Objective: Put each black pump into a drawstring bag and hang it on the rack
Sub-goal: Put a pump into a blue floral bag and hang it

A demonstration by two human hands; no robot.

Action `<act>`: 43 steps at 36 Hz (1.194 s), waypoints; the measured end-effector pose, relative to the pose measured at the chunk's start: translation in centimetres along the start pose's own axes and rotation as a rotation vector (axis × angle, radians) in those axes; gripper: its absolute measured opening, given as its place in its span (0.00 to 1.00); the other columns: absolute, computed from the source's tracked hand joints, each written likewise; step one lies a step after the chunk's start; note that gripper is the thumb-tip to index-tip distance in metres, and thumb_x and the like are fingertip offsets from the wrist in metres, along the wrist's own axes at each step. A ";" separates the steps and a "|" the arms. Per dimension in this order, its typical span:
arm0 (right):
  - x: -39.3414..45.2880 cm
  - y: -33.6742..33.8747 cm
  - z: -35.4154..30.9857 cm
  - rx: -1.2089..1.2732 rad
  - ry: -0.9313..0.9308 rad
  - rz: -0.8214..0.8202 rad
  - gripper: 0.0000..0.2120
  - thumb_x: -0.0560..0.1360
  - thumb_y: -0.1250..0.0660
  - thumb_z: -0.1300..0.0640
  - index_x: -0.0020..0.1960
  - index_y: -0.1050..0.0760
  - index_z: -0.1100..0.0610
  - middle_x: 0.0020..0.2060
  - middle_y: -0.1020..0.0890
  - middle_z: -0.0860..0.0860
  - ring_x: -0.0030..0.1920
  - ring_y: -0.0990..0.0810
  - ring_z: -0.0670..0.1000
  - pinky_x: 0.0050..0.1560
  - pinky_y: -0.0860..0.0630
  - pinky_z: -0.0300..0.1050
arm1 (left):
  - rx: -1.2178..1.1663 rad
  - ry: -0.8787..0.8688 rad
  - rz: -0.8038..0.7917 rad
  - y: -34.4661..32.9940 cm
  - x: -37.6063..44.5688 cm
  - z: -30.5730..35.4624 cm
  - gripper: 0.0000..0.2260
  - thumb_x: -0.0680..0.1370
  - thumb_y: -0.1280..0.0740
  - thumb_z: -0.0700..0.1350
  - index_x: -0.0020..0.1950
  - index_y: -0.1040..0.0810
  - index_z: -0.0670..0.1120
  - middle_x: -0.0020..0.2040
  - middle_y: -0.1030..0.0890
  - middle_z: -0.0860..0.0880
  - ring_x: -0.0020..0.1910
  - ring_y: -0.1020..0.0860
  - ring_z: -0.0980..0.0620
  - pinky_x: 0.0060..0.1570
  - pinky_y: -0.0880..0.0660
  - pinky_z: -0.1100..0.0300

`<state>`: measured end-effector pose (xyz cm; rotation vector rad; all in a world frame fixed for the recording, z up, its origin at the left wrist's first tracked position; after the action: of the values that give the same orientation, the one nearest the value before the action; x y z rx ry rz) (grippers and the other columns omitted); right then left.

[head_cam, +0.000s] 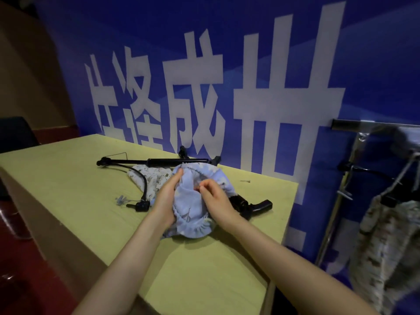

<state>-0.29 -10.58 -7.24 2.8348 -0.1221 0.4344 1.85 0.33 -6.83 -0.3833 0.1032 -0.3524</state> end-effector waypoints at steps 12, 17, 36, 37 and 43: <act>-0.5 -1.3 1.9 -0.386 0.141 0.008 0.06 0.79 0.36 0.58 0.50 0.20 0.58 0.44 0.16 0.53 0.41 0.19 0.53 0.44 0.25 0.44 | 0.257 -0.162 0.283 8.5 -5.4 -0.3 0.07 0.82 0.39 0.49 0.54 0.23 0.49 0.54 0.21 0.52 0.59 0.24 0.46 0.66 0.31 0.45; -0.4 -1.4 2.2 -0.399 0.145 0.016 0.09 0.79 0.36 0.59 0.54 0.18 0.59 0.48 0.15 0.54 0.44 0.18 0.51 0.45 0.25 0.41 | 0.318 -0.241 0.262 7.5 -5.4 0.0 0.16 0.82 0.41 0.46 0.70 0.30 0.44 0.59 0.29 0.55 0.64 0.31 0.52 0.59 0.35 0.57; -0.6 -1.1 0.1 -0.712 0.186 -0.130 0.23 0.83 0.48 0.46 0.38 0.24 0.56 0.38 0.22 0.55 0.41 0.24 0.55 0.43 0.28 0.53 | -0.204 -0.120 0.147 6.5 -5.2 4.1 0.24 0.81 0.44 0.60 0.66 0.24 0.45 0.62 0.20 0.40 0.59 0.20 0.41 0.54 0.24 0.49; -0.5 -1.1 -0.7 -0.747 0.229 -0.144 0.25 0.83 0.50 0.45 0.38 0.24 0.58 0.37 0.23 0.56 0.41 0.25 0.56 0.42 0.31 0.51 | -0.207 -0.140 0.154 6.7 -4.8 4.9 0.25 0.80 0.43 0.60 0.68 0.25 0.44 0.63 0.21 0.40 0.61 0.22 0.40 0.57 0.25 0.48; 0.1 -0.3 -7.3 -0.854 0.480 -0.138 0.20 0.82 0.50 0.40 0.53 0.21 0.46 0.45 0.21 0.49 0.46 0.25 0.51 0.46 0.32 0.48 | -0.178 -0.245 0.298 8.1 -3.8 10.1 0.24 0.79 0.40 0.60 0.68 0.25 0.46 0.62 0.20 0.42 0.61 0.22 0.42 0.54 0.24 0.49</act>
<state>-2.21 -8.25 -0.63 1.8401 -0.0066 0.7871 2.49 12.25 -0.54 -0.5756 -0.0492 0.0001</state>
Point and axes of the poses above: each hand's wrist, its own x-axis towards the middle knuckle, its own y-axis out of the back of the hand, z = x × y, the point moved 7 cm from there along x, towards the middle knuckle
